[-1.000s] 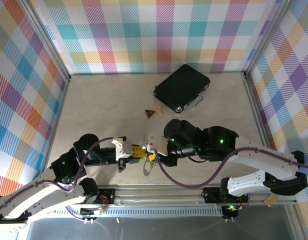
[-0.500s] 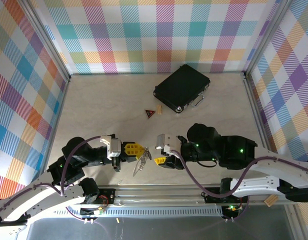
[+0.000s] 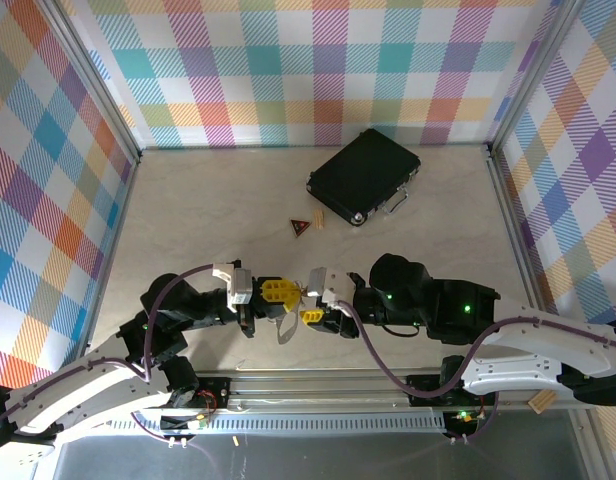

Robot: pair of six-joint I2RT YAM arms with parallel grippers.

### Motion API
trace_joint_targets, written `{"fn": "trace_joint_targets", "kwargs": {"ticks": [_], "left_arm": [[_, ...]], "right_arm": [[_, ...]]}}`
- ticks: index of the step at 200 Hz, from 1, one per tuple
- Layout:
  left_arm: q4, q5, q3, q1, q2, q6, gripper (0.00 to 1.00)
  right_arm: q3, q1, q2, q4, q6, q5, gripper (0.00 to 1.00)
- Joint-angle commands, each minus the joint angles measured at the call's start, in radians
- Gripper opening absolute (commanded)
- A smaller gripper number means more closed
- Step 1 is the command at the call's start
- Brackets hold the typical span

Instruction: Put the keys on the keyring

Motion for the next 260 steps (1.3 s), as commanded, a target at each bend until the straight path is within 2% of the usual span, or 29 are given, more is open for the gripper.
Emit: {"fn": "trace_joint_targets", "kwargs": {"ticks": [1,76,117,136,146,169,197,228,260], "left_arm": [[0.093,0.011,-0.007,-0.007,-0.015,-0.023,0.00],[0.100,0.015,-0.012,-0.007,-0.030,-0.031,0.00],[0.104,0.018,-0.014,-0.006,-0.036,-0.033,0.00],[0.094,0.021,-0.014,-0.007,-0.040,-0.032,0.00],[0.090,0.022,-0.014,-0.007,-0.044,-0.032,0.00],[0.082,0.026,-0.016,-0.007,-0.051,-0.032,0.00],[0.082,0.027,-0.021,-0.007,-0.058,-0.035,0.00],[0.082,0.031,-0.023,-0.007,-0.062,-0.035,0.00],[0.080,0.032,-0.026,-0.007,-0.065,-0.036,0.00]], "right_arm": [[-0.008,0.004,-0.014,0.060,0.010,0.017,0.35],[-0.023,0.005,-0.011,0.080,0.013,-0.003,0.36],[-0.026,0.006,-0.016,0.086,0.009,0.003,0.21],[-0.029,0.006,-0.024,0.093,0.009,0.006,0.20],[-0.029,0.005,-0.025,0.092,0.009,0.006,0.23],[-0.035,0.006,-0.022,0.106,0.011,0.003,0.37],[-0.040,0.005,-0.010,0.123,0.013,-0.006,0.39],[-0.039,0.006,0.002,0.134,0.013,-0.007,0.34],[-0.040,0.006,-0.003,0.137,0.012,-0.004,0.21]]}}
